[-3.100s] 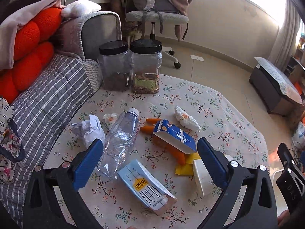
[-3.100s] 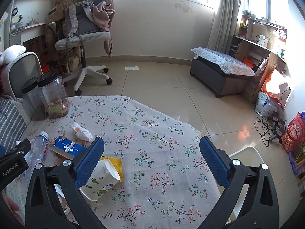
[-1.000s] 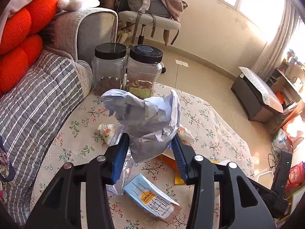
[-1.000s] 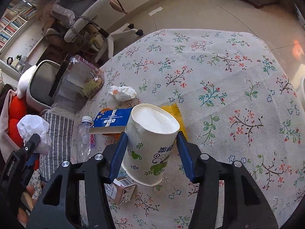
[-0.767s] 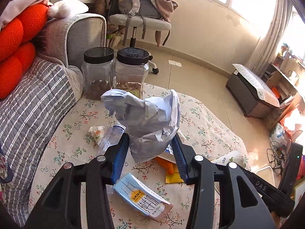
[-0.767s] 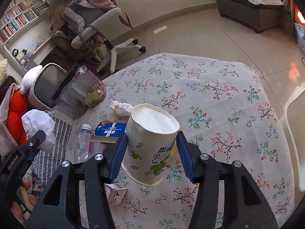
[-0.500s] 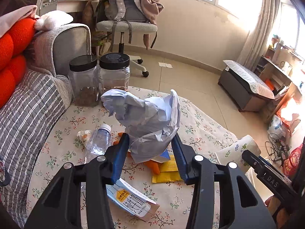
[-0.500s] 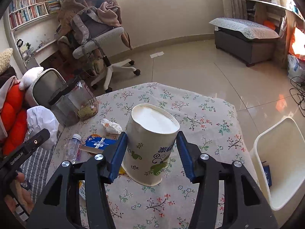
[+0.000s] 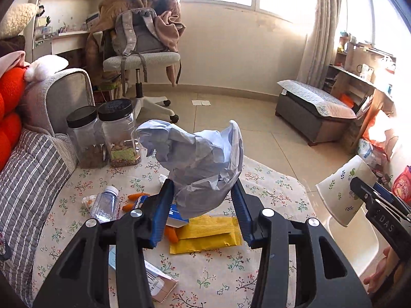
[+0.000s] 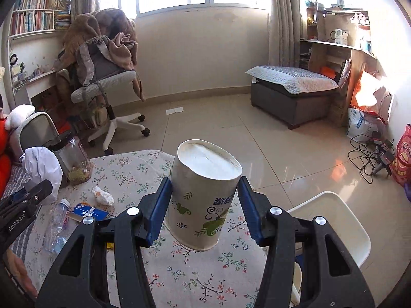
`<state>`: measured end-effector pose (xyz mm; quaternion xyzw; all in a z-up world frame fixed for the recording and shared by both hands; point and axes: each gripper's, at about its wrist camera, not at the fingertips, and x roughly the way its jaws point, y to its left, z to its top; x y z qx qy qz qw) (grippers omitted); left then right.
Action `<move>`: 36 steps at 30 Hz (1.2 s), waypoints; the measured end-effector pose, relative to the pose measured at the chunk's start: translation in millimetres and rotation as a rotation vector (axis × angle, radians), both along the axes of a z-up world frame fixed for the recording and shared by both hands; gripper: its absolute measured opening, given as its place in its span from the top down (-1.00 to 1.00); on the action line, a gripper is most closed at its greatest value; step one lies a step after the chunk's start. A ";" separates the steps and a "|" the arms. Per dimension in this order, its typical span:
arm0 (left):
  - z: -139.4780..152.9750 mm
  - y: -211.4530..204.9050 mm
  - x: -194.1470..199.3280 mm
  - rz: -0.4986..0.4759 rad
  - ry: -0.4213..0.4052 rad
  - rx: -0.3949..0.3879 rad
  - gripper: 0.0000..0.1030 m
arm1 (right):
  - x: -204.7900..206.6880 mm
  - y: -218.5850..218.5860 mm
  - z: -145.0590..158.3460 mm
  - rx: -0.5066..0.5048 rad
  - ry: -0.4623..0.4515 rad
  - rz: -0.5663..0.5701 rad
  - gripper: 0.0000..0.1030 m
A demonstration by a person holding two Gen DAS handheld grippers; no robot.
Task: Collect trash
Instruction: 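Carry both items to the bin while the right gripper drops the paper cup in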
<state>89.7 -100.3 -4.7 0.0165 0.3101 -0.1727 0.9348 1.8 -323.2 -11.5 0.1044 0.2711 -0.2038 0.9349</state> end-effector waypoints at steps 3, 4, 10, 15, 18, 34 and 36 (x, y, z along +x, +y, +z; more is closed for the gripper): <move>-0.5 -11.1 -4.5 -0.024 -0.004 0.006 0.10 | -12.8 -18.8 1.9 -0.023 0.004 -0.053 0.02; -0.6 -15.0 -5.9 -0.032 -0.005 0.009 0.10 | -16.7 -25.5 1.9 -0.024 0.007 -0.070 0.02; 0.7 -37.4 -17.0 -0.085 -0.022 0.019 0.10 | -40.4 -57.8 0.1 -0.074 0.027 -0.176 0.02; 0.4 -58.1 -25.7 -0.123 -0.012 0.009 0.10 | -53.9 -85.1 -10.0 -0.087 0.087 -0.258 0.00; 0.0 -76.4 -33.9 -0.163 -0.006 0.014 0.10 | -56.0 -101.9 -21.4 -0.035 0.143 -0.293 -0.07; 8.0 -197.1 -76.2 -0.393 0.038 -0.013 0.10 | -132.1 -164.2 9.9 -0.071 -0.006 -0.591 -0.86; 6.9 -216.4 -81.0 -0.425 0.057 -0.022 0.09 | -144.9 -175.8 10.8 -0.047 -0.027 -0.633 -0.86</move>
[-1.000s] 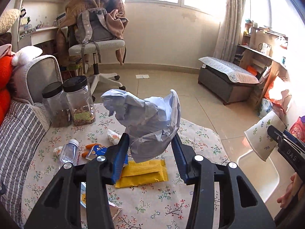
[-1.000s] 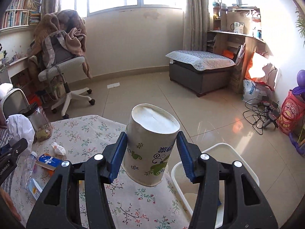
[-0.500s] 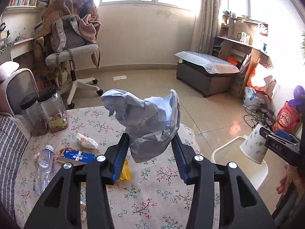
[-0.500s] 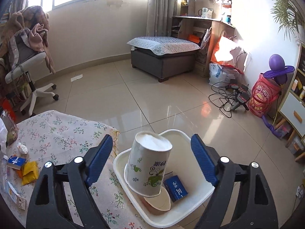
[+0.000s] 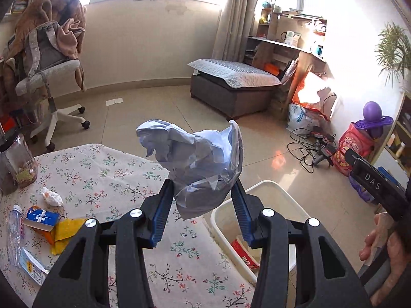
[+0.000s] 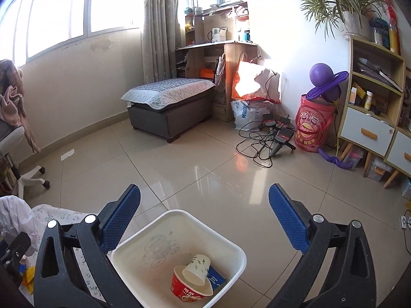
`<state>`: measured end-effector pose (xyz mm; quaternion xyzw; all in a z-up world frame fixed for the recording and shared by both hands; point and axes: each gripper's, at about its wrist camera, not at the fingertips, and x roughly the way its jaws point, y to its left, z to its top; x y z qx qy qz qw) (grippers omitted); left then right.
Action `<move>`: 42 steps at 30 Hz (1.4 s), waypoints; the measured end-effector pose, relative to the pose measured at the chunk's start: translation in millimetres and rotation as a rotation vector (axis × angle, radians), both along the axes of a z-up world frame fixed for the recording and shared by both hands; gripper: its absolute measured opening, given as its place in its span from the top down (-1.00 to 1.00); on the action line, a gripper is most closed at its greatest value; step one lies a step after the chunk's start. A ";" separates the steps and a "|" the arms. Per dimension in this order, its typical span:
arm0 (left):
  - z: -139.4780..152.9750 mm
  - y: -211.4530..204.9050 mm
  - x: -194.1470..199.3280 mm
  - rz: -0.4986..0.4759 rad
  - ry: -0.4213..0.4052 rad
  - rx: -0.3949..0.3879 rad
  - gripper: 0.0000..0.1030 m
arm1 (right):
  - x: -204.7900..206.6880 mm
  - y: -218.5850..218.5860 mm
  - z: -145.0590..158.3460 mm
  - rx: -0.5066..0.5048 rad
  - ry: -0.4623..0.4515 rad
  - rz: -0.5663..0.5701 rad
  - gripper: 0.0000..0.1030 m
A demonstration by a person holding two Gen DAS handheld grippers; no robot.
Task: Collect trash
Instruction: 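Carry both items to the bin while the right gripper drops the paper cup in, then open the left gripper over the bin to drop the crumpled paper, then move both grippers back over the table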
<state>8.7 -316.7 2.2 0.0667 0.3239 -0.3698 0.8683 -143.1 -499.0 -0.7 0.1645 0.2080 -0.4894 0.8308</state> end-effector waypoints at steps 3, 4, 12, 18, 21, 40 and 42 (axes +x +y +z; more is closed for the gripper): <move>-5.6 -30.7 -7.8 -0.049 0.046 -0.004 0.09 | -18.7 -21.0 -0.6 0.057 -0.048 -0.062 -0.86; -8.4 -41.1 -10.8 -0.065 0.059 -0.001 0.09 | -23.9 -26.6 -1.2 0.073 -0.061 -0.078 -0.86; -26.6 -98.7 -28.8 -0.150 0.135 0.022 0.07 | -43.9 -45.8 -4.6 0.097 -0.109 -0.148 -0.86; -38.5 -115.8 -34.0 -0.195 0.203 0.050 -0.12 | -49.9 -49.4 -5.2 0.104 -0.127 -0.172 -0.86; -35.6 -110.7 -34.9 -0.194 0.187 0.058 -0.35 | -48.8 -48.2 -4.7 0.101 -0.125 -0.168 -0.86; -10.0 22.4 36.1 0.231 0.104 0.059 -0.76 | 58.8 65.7 -0.9 -0.077 0.048 0.152 -0.86; -11.3 38.5 39.7 0.270 0.098 0.073 -0.77 | 69.5 78.0 -0.6 -0.086 0.059 0.189 -0.86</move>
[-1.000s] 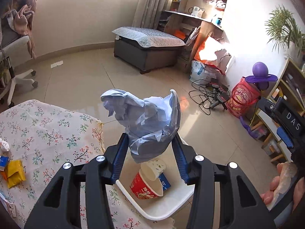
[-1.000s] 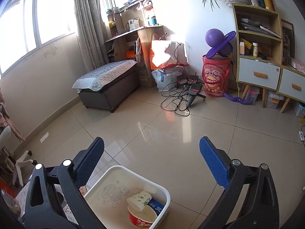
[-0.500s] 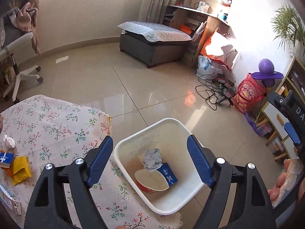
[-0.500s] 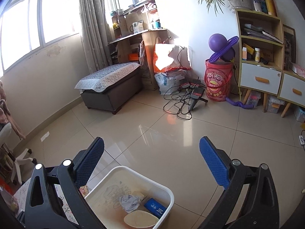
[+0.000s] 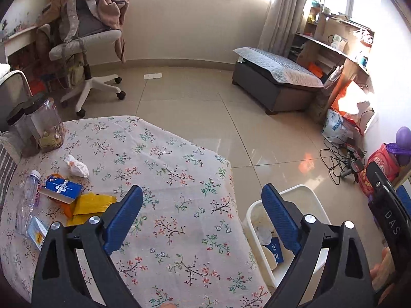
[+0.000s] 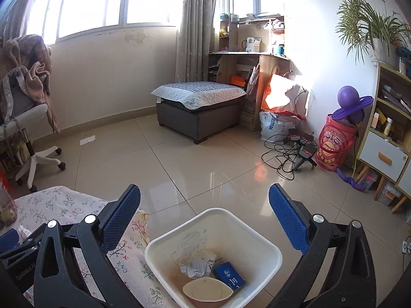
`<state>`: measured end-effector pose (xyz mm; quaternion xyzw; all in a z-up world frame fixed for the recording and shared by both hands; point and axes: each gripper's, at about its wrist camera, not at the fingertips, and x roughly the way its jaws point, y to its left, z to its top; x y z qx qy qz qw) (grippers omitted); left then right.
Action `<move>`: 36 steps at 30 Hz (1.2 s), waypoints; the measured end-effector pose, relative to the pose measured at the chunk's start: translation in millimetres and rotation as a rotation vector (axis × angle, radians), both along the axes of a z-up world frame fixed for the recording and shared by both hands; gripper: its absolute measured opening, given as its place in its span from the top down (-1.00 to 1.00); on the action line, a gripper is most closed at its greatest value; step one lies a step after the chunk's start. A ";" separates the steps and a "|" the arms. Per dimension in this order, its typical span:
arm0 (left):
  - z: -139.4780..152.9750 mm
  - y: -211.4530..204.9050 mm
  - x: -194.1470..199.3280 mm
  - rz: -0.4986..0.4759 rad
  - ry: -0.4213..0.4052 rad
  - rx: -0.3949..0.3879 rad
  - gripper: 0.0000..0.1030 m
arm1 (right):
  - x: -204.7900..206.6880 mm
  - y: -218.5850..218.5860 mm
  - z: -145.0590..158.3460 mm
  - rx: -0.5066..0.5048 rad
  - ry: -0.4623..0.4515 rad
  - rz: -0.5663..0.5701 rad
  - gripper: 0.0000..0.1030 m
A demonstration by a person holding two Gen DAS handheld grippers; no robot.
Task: Collect trash
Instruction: 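Move both grippers back over the table, then grasp the clear plastic water bottle with the left gripper while the right gripper approaches the blue snack box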
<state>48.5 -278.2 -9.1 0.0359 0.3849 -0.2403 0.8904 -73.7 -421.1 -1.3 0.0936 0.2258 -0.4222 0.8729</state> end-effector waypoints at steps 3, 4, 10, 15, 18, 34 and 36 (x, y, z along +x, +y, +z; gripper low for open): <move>-0.5 25.7 5.6 0.063 -0.024 0.022 -0.80 | 15.7 20.3 -0.7 -0.012 0.017 0.056 -0.86; -0.4 34.3 7.7 0.082 -0.031 0.028 -0.81 | 20.7 26.9 -1.5 -0.014 0.023 0.075 -0.86; -3.5 84.8 21.8 0.202 -0.030 0.055 -0.84 | 51.8 66.0 -5.7 -0.019 0.054 0.176 -0.86; -14.4 126.9 31.6 0.298 -0.001 0.067 -0.84 | 76.2 95.7 -11.3 -0.015 0.083 0.257 -0.86; -21.5 150.0 40.2 0.351 0.027 0.071 -0.84 | 90.5 115.0 -15.7 -0.014 0.106 0.305 -0.86; -59.0 248.2 107.1 0.520 0.198 0.196 -0.84 | 144.8 193.5 -37.2 0.008 0.195 0.540 -0.86; -66.4 256.8 120.8 0.511 0.241 0.218 -0.84 | 150.2 200.7 -41.8 0.019 0.216 0.572 -0.87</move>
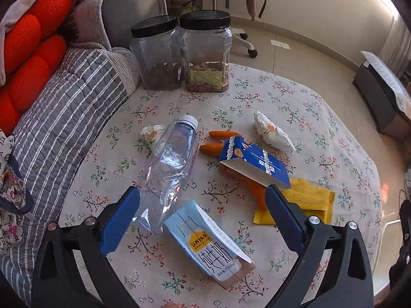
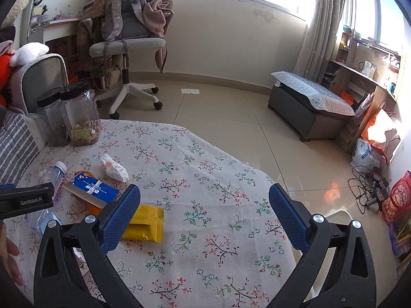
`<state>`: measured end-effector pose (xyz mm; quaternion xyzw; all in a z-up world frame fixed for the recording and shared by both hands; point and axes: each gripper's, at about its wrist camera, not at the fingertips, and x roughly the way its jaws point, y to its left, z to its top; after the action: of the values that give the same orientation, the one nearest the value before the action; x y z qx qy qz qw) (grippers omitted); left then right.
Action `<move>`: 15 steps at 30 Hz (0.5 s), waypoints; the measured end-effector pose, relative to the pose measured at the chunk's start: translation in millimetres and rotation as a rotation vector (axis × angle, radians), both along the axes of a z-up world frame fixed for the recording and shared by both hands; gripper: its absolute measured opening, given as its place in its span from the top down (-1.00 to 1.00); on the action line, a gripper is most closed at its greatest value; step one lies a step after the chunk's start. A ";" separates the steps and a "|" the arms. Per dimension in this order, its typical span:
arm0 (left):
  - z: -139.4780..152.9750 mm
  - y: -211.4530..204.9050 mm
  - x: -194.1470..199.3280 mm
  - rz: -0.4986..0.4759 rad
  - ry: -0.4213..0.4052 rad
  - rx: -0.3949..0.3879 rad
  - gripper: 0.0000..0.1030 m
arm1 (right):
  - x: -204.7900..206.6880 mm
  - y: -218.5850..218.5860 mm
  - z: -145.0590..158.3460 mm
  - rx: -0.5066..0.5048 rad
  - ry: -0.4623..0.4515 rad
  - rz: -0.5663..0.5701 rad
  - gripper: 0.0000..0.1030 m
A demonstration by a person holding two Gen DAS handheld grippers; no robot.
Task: Collect trash
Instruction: 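Grasp the clear plastic water bottle with the left gripper while the right gripper approaches the blue snack box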
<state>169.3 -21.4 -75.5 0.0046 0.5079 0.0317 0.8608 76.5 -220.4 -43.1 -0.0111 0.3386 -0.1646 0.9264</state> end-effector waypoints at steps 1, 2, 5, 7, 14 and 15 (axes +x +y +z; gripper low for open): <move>-3.7 3.0 7.9 -0.007 0.024 0.009 -0.84 | 2.3 2.4 -2.7 0.005 0.013 0.013 -0.87; -7.6 5.3 16.1 -0.018 0.049 0.024 -0.84 | 4.5 4.6 -5.7 0.011 0.027 0.026 -0.86; -19.9 12.2 39.4 -0.044 0.111 0.068 -0.84 | 11.1 8.3 -13.2 0.030 0.065 0.065 -0.87; -31.8 16.8 54.0 -0.073 0.166 0.067 -0.84 | 15.1 12.7 -17.3 0.045 0.082 0.106 -0.86; -75.5 41.2 87.0 -0.122 0.324 0.040 -0.84 | 47.2 41.9 -29.7 0.060 0.175 0.345 -0.87; -79.7 44.3 89.7 -0.126 0.335 0.024 -0.81 | 51.9 48.1 -32.5 0.054 0.197 0.392 -0.87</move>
<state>259.0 22.9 -155.2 0.0520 0.6425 -0.0177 0.7643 128.3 -172.3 -75.6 -0.0678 0.4229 0.0297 0.9031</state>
